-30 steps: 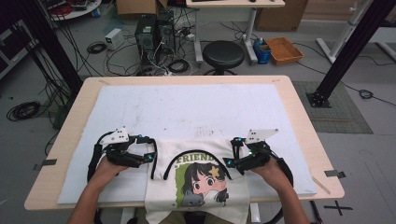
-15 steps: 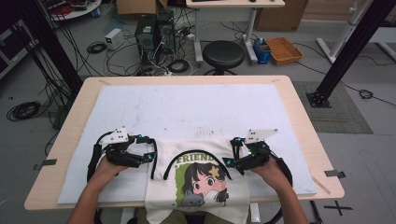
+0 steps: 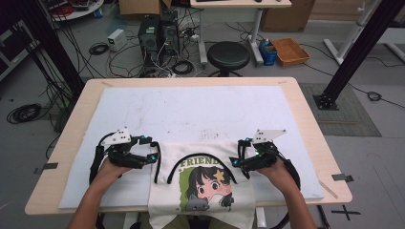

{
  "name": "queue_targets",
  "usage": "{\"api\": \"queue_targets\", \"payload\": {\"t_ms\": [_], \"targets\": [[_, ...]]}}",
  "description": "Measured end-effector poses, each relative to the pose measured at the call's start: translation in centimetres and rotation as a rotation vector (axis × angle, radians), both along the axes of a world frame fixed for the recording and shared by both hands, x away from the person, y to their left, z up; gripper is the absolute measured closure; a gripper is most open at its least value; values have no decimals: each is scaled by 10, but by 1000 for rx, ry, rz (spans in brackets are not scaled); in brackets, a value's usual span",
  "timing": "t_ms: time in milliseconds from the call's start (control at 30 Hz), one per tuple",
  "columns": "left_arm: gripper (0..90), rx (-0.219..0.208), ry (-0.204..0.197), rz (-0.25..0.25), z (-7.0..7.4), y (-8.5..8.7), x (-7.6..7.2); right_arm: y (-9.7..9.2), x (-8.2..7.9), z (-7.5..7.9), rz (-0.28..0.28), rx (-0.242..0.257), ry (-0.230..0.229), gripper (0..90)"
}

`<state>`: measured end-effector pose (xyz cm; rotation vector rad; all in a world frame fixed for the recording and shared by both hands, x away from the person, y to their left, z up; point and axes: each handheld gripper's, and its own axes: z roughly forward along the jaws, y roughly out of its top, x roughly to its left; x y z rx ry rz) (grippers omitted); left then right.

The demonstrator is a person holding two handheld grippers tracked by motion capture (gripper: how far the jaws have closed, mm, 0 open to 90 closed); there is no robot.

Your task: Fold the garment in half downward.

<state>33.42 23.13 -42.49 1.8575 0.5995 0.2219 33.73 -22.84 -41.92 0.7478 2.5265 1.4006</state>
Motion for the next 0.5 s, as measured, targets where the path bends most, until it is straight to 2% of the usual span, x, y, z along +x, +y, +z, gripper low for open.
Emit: {"api": "queue_targets", "payload": {"t_ms": [67, 133, 167, 233, 333, 367, 400, 500], "targets": [[254, 2, 5, -4, 2, -1, 3, -2, 4, 0, -17, -4, 12, 205], [256, 29, 11, -9, 5, -2, 9, -5, 8, -2, -34, -14, 23, 206], [256, 46, 19, -5, 7, -2, 13, -6, 12, -3, -43, -17, 32, 207], [256, 49, 42, 13, 8, -2, 24, -9, 21, -6, -74, -34, 42, 208], [257, 100, 79, 47, 7, -5, 40, -10, 36, -8, -125, -77, 68, 232], [257, 123, 97, 64, 4, -7, 45, -10, 41, -9, -140, -92, 70, 240], [257, 166, 111, 77, 2, -9, 51, -9, 45, -9, -154, -109, 79, 247], [263, 231, 169, 106, -11, -12, 63, -6, 58, -12, -162, -163, 108, 309]]}}
